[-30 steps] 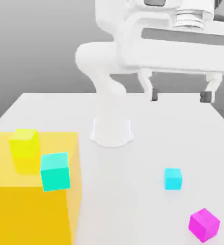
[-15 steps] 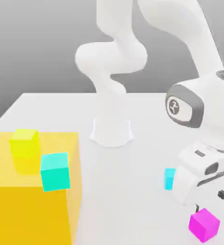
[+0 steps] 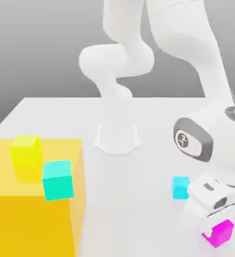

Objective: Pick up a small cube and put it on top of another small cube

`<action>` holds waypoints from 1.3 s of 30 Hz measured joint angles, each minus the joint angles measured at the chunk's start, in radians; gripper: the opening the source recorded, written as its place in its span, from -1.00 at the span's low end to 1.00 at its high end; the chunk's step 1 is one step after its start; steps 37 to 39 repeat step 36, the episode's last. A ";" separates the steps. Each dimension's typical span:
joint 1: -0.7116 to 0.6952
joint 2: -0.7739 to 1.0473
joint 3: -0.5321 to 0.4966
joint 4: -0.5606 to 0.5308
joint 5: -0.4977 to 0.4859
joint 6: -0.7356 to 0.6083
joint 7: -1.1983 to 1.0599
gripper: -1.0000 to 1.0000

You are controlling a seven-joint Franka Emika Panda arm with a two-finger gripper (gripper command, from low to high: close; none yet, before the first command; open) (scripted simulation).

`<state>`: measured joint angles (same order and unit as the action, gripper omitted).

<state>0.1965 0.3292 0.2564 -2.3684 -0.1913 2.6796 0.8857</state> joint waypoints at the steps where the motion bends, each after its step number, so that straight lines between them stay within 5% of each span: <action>1: 0.004 -0.034 0.003 -0.030 0.003 -0.005 0.013 -1.00; 7: 0.031 -0.246 0.034 -0.238 0.057 -0.006 0.087 -1.00; 16: 0.151 -0.524 0.028 -0.531 0.313 0.029 0.068 -1.00; 22: 0.139 -0.330 0.006 -0.537 0.184 0.224 0.165 -1.00; 23: 0.142 -0.300 -0.006 -0.535 0.149 0.252 0.189 1.00; 29: 0.142 -0.285 -0.012 -0.535 0.132 0.266 0.201 1.00; 39: 0.202 -0.494 -0.027 -0.544 0.285 0.071 0.096 1.00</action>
